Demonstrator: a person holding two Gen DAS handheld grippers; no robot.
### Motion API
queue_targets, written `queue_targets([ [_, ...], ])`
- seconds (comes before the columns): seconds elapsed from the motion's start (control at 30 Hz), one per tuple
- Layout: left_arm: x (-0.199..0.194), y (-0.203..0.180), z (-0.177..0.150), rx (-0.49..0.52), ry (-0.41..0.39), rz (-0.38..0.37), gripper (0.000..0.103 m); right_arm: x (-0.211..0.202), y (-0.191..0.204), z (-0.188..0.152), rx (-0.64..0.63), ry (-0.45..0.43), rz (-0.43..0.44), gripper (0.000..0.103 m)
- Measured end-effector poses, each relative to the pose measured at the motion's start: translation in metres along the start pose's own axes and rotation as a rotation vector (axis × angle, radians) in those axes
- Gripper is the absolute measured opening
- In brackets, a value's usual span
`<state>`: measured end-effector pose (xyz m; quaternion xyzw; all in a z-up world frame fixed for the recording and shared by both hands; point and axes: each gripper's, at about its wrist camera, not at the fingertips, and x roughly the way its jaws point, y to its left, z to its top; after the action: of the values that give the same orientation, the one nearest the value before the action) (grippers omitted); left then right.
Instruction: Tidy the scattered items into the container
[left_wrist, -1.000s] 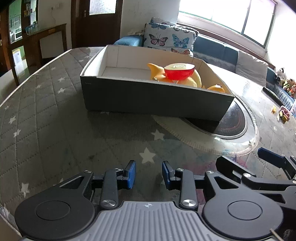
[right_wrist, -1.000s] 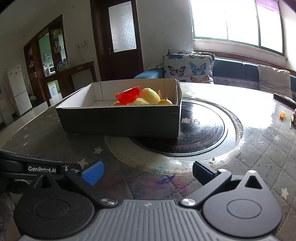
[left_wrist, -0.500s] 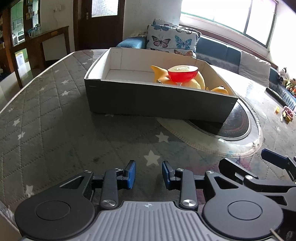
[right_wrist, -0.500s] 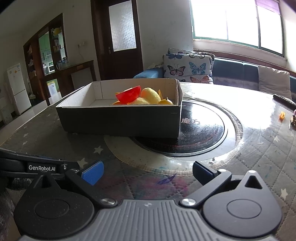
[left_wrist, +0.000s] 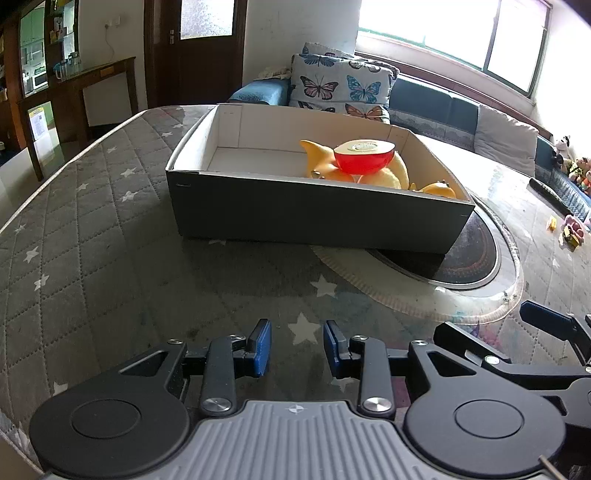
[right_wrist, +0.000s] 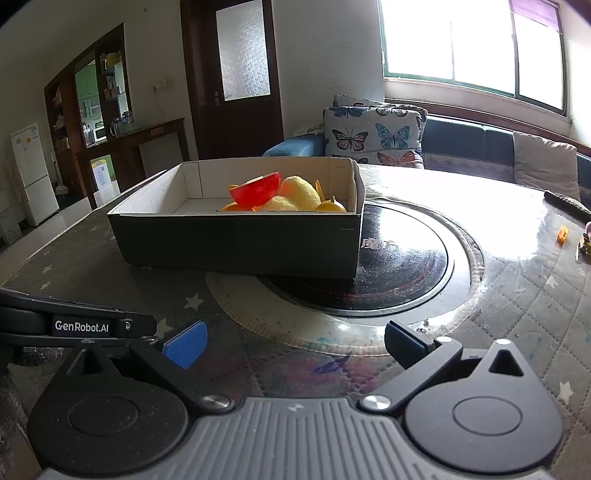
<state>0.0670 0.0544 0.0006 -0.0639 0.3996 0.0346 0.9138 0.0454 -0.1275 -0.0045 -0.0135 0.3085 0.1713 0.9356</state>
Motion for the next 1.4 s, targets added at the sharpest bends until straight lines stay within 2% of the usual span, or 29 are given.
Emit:
queue_targets([
  [1.4,0.009,-0.005,0.011,0.013,-0.007,0.005,0.034,0.012,-0.004,0.008,0.011,0.012,0.001,0.103],
])
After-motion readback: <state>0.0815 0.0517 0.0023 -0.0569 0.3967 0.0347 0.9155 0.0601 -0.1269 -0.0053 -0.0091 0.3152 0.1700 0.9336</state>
